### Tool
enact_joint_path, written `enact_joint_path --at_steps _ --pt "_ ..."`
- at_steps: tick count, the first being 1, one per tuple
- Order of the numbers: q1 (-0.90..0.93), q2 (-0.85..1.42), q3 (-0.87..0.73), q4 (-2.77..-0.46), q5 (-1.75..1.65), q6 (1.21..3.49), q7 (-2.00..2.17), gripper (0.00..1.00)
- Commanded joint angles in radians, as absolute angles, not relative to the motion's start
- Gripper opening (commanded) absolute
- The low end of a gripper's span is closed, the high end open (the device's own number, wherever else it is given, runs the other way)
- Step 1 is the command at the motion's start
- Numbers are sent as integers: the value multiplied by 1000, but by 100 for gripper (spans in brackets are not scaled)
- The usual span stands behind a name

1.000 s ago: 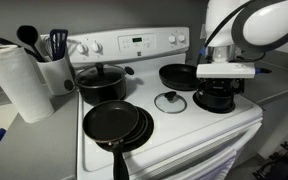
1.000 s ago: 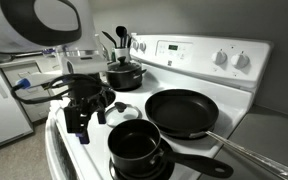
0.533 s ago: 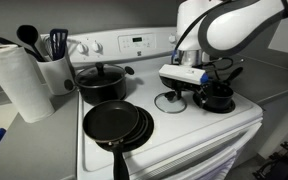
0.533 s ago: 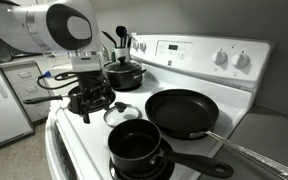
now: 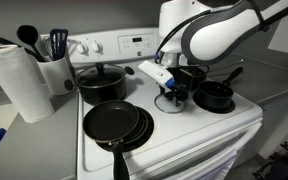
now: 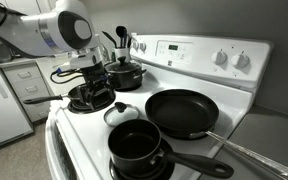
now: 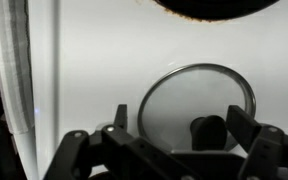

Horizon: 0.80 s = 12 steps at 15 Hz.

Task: Put the glass lid on top of the black pot on the bottom right plate of the stove

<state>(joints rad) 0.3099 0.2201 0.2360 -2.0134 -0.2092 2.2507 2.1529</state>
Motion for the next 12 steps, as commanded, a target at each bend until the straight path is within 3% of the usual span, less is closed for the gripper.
enact_joint_path --at_steps 1,7,12 --pt "345 202 204 -1989 -256 2242 2266 100" --pt "322 202 163 -1997 -293 2239 2371 100" --pt "261 323 169 -1938 -136 2252 2093 100"
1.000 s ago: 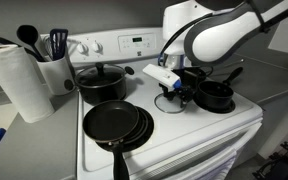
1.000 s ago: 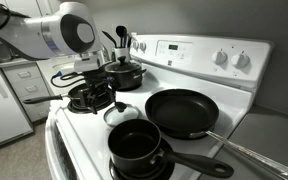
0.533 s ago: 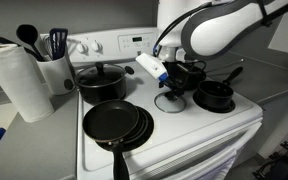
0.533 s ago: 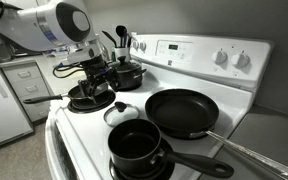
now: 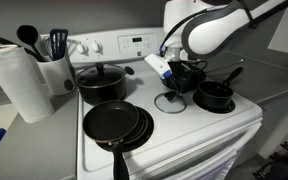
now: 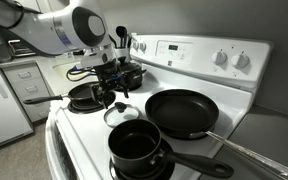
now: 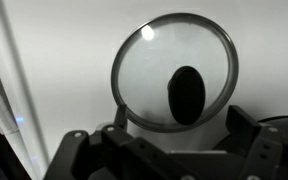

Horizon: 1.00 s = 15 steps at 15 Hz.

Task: Put the glass lid on top of the black pot on the bottom right plate of the stove

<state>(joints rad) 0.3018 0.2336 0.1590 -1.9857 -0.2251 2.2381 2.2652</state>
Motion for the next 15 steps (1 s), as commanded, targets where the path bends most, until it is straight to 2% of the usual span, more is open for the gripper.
enact_joint_path --at_steps 1,7,15 --pt "254 348 169 -1926 -109 2244 2032 100" --pt "260 440 139 -1836 -77 2221 1859 100" --pt "284 380 118 -1849 -95 2265 1890 100"
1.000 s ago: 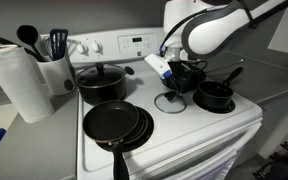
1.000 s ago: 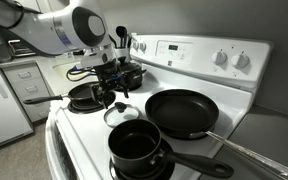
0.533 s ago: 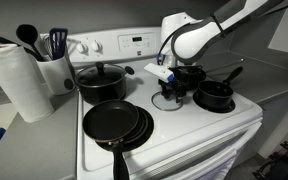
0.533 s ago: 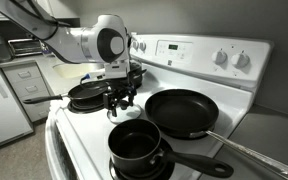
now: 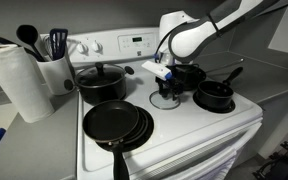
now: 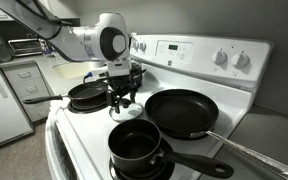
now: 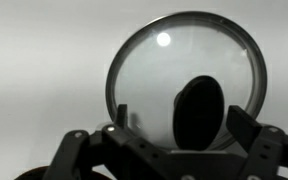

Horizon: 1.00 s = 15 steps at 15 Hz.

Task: Put the glass lid on top of the black pot on the bottom right plate of the stove

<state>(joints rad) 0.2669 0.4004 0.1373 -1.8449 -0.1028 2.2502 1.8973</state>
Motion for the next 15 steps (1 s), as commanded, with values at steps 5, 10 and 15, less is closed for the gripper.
enact_joint_path --at_steps 5,10,15 --pt "279 380 127 -1852 -63 2266 1891 100" --pt "297 373 120 -1871 -68 2278 1949 66" --pt "310 363 120 -1872 -83 2282 1987 30"
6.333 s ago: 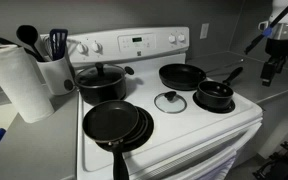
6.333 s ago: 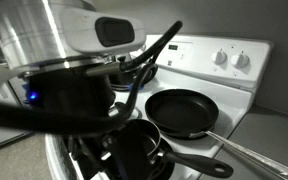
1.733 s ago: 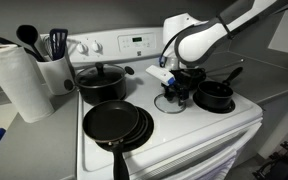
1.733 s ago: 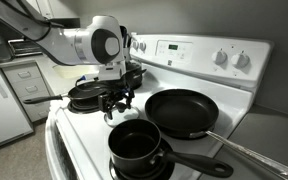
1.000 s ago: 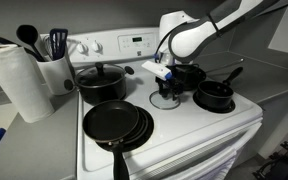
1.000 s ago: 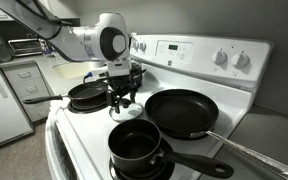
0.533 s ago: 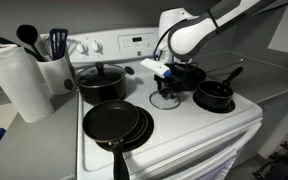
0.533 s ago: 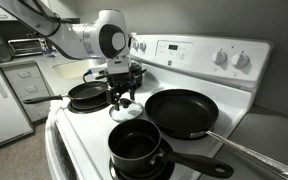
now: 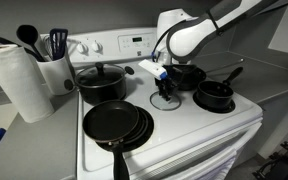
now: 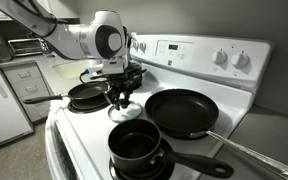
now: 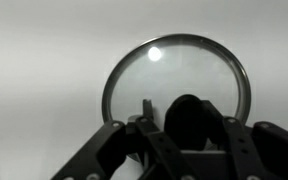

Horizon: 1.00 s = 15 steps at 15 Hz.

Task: Put the glass lid on top of the black pot on the bottom right plate of the stove

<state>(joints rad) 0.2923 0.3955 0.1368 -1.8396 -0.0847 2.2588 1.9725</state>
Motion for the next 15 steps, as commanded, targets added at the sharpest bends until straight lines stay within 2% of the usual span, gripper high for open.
enact_joint_path --at_steps 1,2,3,15 --pt "312 362 120 -1871 -86 2285 1990 24" --pt "313 360 120 -1871 -89 2287 1991 17" --pt "314 359 119 -1871 -91 2286 1992 15" --pt "369 308 141 -1763 -189 2036 1965 15"
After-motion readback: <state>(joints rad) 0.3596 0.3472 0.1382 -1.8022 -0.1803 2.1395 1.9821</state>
